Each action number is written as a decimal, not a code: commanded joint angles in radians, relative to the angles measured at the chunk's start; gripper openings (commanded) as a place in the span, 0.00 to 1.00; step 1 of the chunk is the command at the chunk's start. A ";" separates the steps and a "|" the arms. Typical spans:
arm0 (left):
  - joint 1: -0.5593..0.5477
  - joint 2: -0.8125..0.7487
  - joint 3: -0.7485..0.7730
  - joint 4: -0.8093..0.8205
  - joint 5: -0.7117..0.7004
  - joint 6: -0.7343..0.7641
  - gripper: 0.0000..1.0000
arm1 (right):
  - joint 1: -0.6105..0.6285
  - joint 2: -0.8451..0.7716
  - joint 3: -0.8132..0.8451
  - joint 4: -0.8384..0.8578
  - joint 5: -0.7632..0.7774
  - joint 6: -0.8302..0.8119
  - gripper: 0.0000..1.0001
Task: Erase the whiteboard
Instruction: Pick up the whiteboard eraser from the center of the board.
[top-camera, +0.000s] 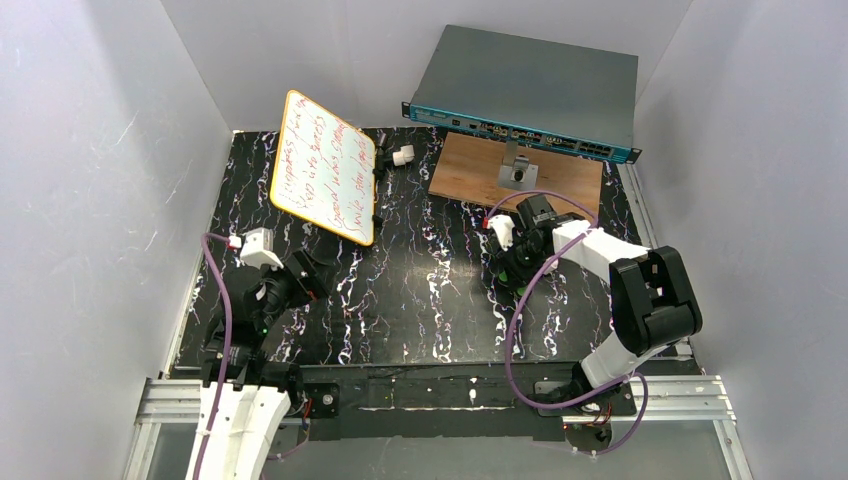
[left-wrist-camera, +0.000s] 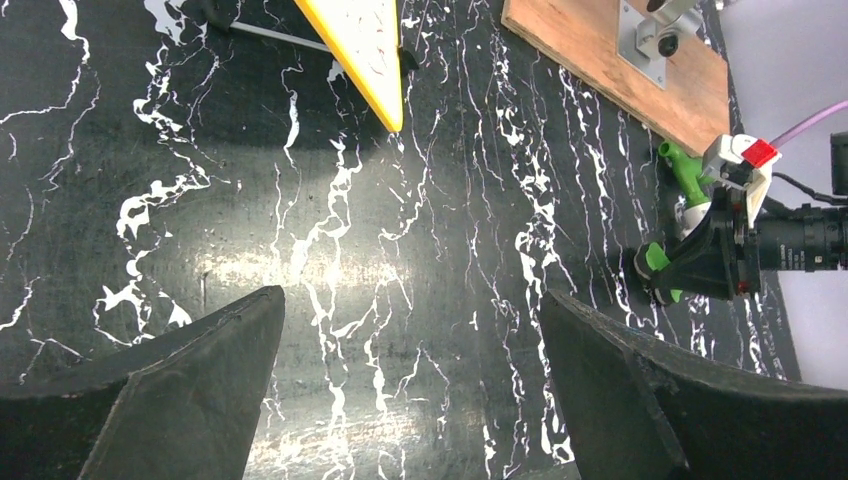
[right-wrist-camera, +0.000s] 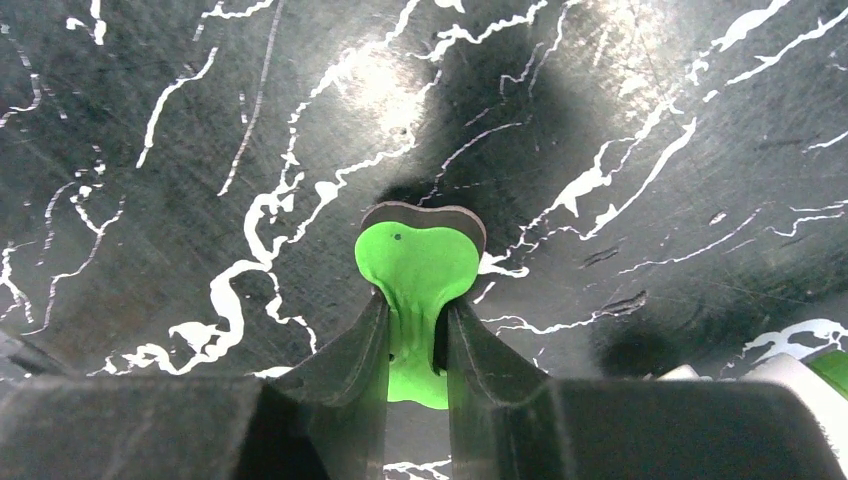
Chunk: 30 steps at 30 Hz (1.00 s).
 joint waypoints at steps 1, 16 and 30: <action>-0.002 0.020 -0.028 0.048 -0.029 -0.083 0.99 | 0.007 -0.023 0.076 -0.071 -0.088 -0.010 0.01; 0.090 0.419 -0.146 0.742 0.062 -0.238 0.94 | 0.007 -0.131 0.129 -0.215 -0.378 -0.094 0.01; 0.092 0.863 -0.276 1.522 0.040 -0.080 0.77 | 0.007 -0.148 0.141 -0.228 -0.408 -0.107 0.01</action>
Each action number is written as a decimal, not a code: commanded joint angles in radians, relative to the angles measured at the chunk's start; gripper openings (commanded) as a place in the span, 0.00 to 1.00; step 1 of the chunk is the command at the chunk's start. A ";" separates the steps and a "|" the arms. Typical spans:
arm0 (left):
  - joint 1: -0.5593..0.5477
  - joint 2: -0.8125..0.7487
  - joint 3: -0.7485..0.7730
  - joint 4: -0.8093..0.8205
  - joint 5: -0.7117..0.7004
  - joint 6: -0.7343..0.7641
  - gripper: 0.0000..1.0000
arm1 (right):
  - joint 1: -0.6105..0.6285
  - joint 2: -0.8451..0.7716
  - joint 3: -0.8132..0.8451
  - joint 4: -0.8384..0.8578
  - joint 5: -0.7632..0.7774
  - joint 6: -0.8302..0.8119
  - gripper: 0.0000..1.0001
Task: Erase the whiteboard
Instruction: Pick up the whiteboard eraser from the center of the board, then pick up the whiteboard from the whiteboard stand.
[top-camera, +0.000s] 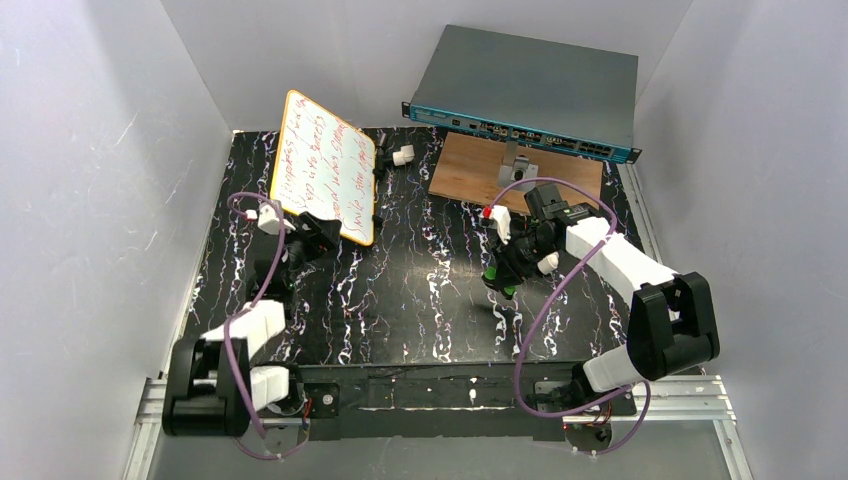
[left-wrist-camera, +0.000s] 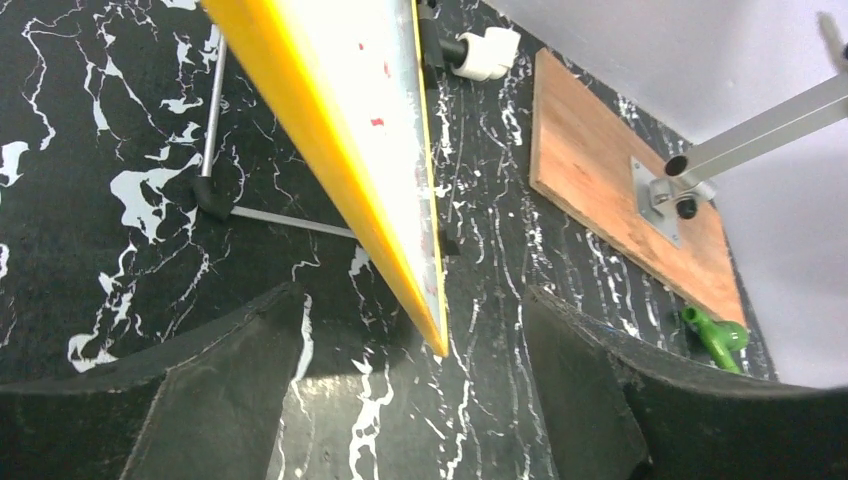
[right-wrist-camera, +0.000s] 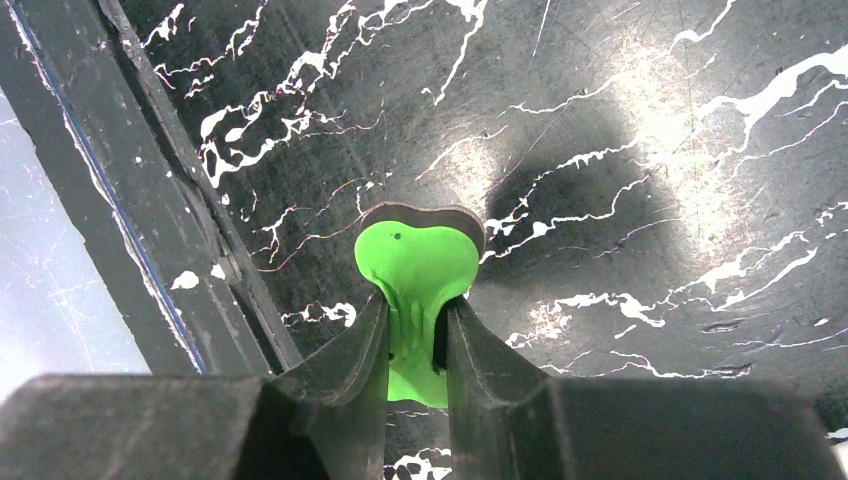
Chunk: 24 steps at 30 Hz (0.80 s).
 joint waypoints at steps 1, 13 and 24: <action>0.006 0.165 0.016 0.314 0.039 0.048 0.74 | 0.007 -0.008 0.045 -0.019 -0.035 -0.015 0.01; 0.004 0.417 0.052 0.538 0.053 0.023 0.54 | 0.007 0.012 0.046 -0.018 -0.025 -0.019 0.01; 0.005 0.518 0.061 0.695 0.011 -0.018 0.37 | 0.007 0.034 0.049 -0.023 -0.023 -0.020 0.01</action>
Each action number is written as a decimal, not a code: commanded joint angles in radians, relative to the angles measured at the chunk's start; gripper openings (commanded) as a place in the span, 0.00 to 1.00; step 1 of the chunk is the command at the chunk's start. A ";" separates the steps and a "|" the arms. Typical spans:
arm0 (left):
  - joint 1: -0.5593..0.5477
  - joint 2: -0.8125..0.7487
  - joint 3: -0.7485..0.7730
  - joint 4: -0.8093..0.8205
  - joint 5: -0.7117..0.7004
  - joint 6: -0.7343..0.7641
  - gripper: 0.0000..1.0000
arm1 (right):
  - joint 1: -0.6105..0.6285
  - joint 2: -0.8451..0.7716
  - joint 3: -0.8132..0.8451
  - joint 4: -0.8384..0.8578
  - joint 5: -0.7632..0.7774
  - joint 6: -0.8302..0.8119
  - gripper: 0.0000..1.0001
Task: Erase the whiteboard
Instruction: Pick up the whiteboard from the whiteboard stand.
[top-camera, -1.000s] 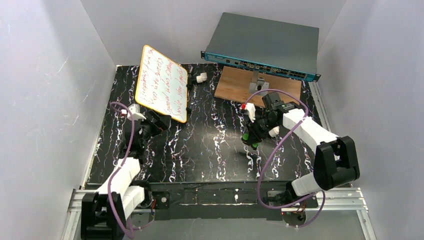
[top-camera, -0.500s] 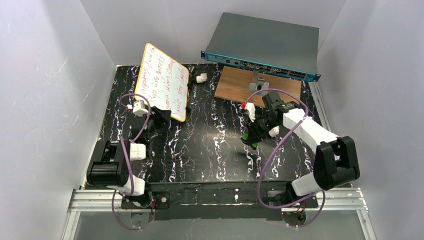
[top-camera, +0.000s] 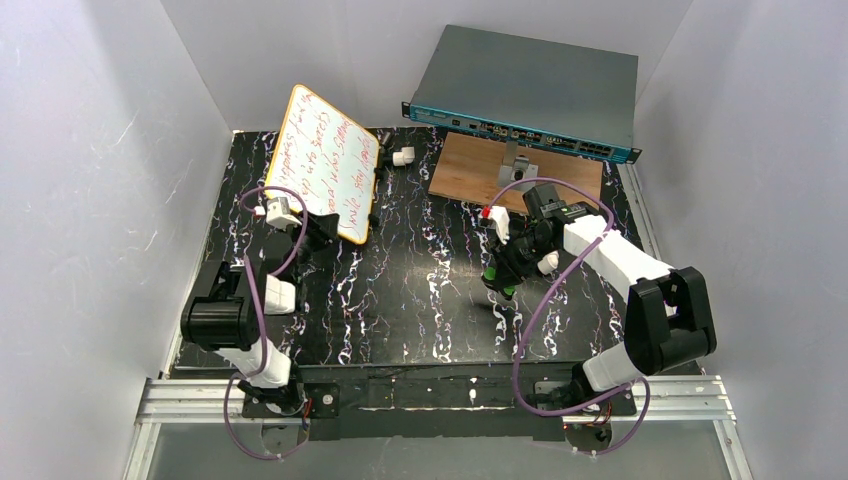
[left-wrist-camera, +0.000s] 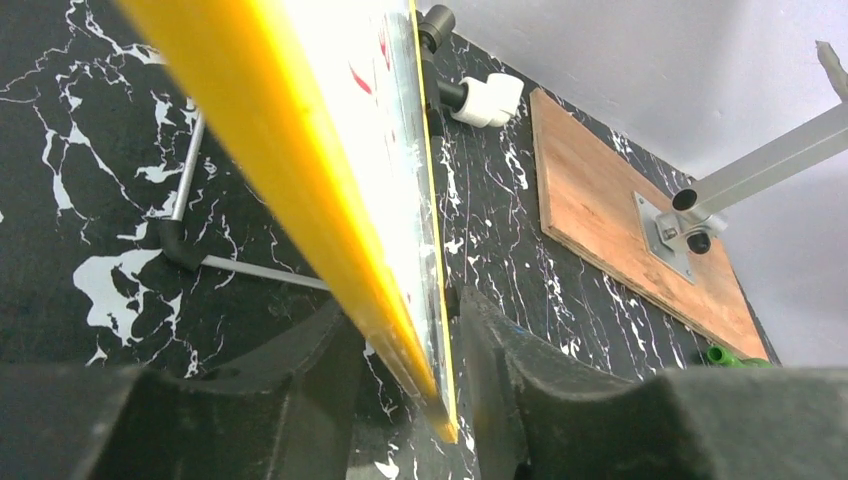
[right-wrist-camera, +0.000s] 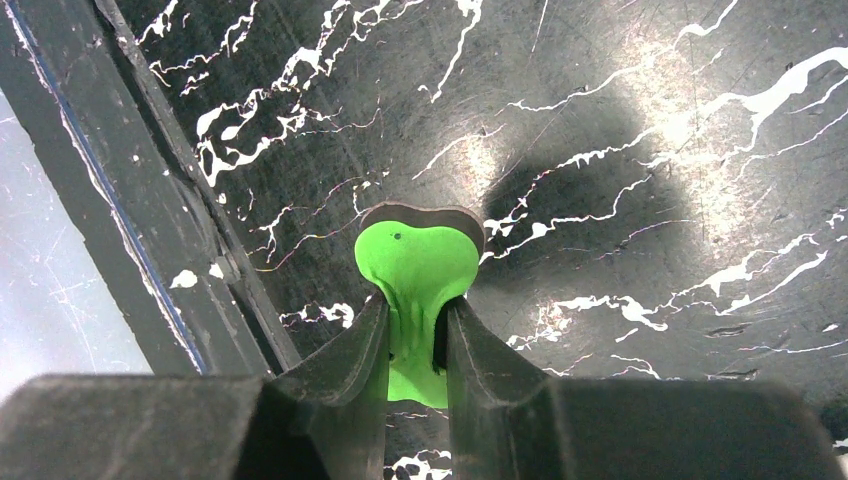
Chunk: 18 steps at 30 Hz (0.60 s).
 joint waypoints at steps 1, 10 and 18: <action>0.003 0.037 0.041 0.127 -0.006 -0.020 0.33 | 0.007 0.011 0.041 -0.022 -0.020 -0.017 0.01; 0.002 0.005 0.004 0.184 -0.004 0.049 0.00 | 0.007 0.015 0.041 -0.024 -0.018 -0.019 0.01; 0.009 -0.282 -0.037 -0.058 0.011 0.190 0.00 | 0.007 0.012 0.043 -0.027 -0.020 -0.021 0.01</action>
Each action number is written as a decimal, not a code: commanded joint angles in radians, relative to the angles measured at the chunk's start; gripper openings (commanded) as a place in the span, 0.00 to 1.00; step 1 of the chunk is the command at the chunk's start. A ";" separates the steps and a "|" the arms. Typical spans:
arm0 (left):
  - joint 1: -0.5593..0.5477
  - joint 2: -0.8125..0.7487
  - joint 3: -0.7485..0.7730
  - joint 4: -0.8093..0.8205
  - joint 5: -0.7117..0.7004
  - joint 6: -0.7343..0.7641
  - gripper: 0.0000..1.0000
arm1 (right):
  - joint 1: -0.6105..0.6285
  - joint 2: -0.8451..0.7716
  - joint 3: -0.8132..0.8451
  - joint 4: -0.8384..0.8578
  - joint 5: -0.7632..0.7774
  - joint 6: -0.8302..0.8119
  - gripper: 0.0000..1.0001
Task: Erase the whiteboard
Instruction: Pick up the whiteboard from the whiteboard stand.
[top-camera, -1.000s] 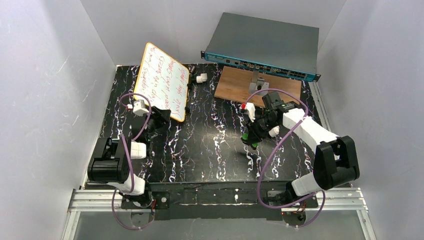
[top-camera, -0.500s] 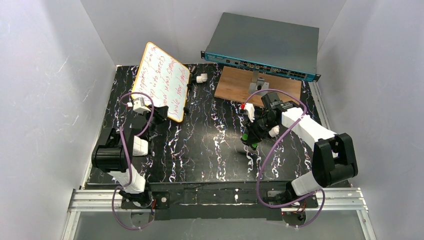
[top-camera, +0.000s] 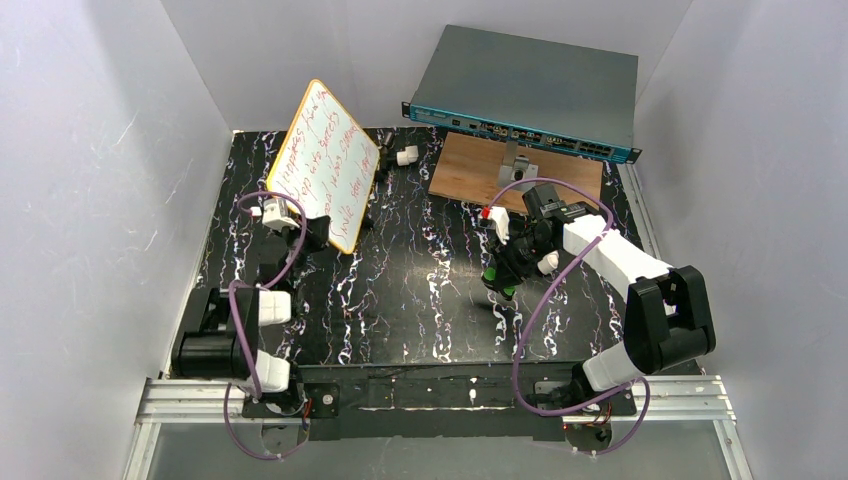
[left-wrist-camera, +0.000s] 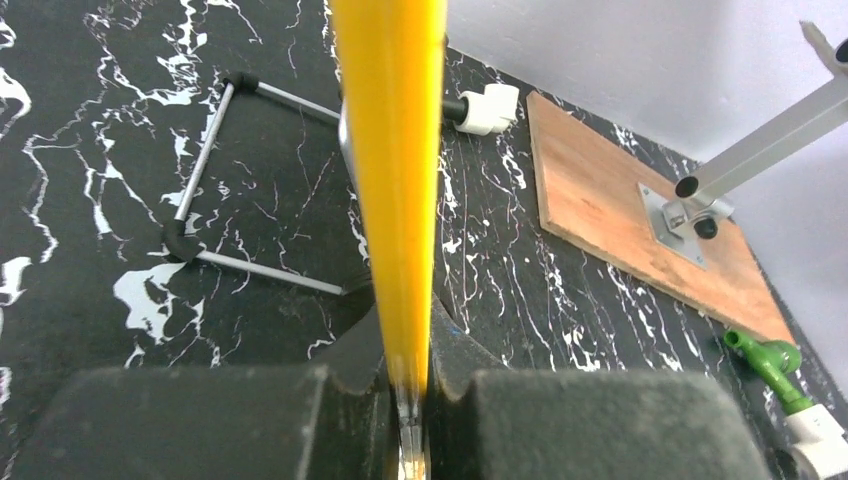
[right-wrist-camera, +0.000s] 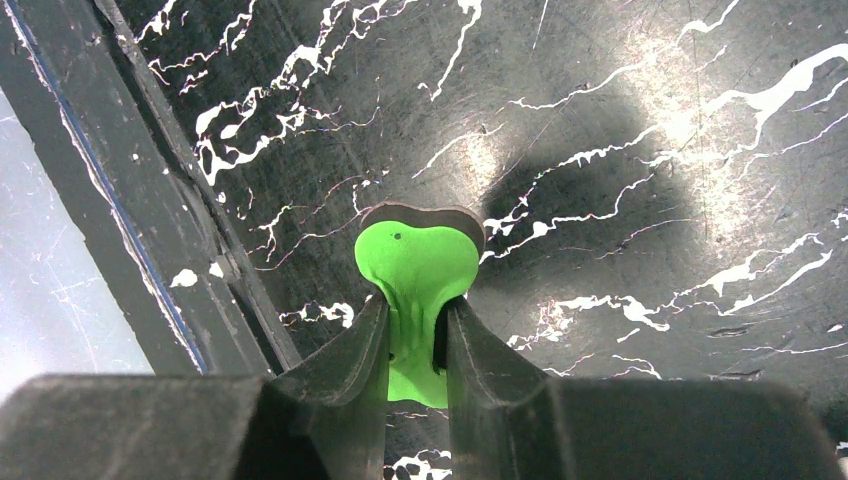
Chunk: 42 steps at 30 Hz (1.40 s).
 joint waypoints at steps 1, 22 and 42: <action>0.009 -0.210 -0.013 -0.059 0.004 0.131 0.00 | 0.007 0.003 0.042 -0.025 -0.020 -0.020 0.01; 0.138 -0.684 0.078 -0.534 0.129 0.119 0.00 | 0.007 -0.037 0.037 -0.066 -0.094 -0.069 0.01; 0.080 -0.926 0.267 -1.133 0.319 0.150 0.00 | 0.009 -0.116 0.029 -0.194 -0.240 -0.244 0.01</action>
